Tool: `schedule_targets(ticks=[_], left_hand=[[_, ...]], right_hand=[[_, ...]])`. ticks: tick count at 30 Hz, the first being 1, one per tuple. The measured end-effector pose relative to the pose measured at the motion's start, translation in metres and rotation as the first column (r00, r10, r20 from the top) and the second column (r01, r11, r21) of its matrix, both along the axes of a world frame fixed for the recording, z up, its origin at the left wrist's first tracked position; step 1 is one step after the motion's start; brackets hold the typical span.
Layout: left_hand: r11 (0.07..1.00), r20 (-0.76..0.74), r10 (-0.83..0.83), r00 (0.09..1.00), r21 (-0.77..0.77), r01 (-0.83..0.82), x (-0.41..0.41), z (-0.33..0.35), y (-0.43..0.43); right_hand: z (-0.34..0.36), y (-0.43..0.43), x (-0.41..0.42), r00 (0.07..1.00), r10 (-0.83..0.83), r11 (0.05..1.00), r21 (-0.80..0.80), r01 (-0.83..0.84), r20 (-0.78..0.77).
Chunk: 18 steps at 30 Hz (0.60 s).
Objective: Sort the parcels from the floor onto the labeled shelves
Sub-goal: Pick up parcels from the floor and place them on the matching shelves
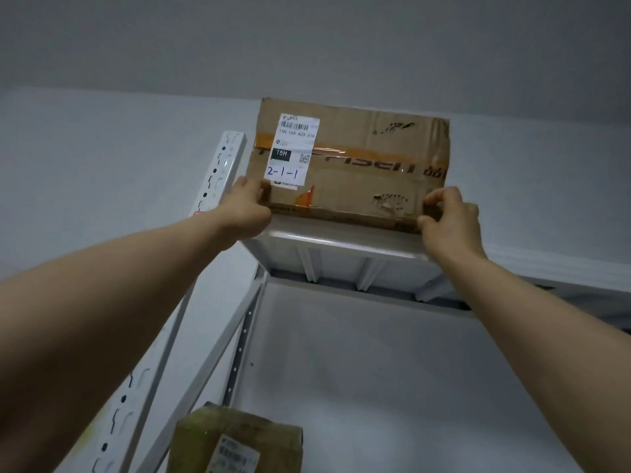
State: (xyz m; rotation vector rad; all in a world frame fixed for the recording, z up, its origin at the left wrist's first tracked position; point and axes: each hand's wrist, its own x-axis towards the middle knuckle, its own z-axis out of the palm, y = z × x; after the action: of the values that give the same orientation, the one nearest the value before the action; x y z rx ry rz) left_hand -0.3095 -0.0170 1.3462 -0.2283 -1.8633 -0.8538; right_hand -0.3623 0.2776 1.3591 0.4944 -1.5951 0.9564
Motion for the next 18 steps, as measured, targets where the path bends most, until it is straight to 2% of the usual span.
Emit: schedule_targets(ticks=[8, 11, 18], left_hand=[[0.962, 0.078, 0.27, 0.96, -0.064, -0.265, -0.036, 0.005, -0.001], [0.95, 0.088, 0.306, 0.948, -0.1, -0.297, -0.042, 0.006, -0.005], [0.934, 0.116, 0.341, 0.933, -0.159, -0.321, -0.049, 0.006, -0.015]], right_hand=[[0.011, -0.021, -0.042, 0.988, -0.08, 0.989, 0.135, 0.062, 0.134], [0.019, -0.025, -0.049, 0.976, -0.126, 0.985, 0.136, 0.102, 0.179], [0.037, -0.028, -0.064, 0.971, -0.086, 0.987, 0.149, 0.053, 0.221]])
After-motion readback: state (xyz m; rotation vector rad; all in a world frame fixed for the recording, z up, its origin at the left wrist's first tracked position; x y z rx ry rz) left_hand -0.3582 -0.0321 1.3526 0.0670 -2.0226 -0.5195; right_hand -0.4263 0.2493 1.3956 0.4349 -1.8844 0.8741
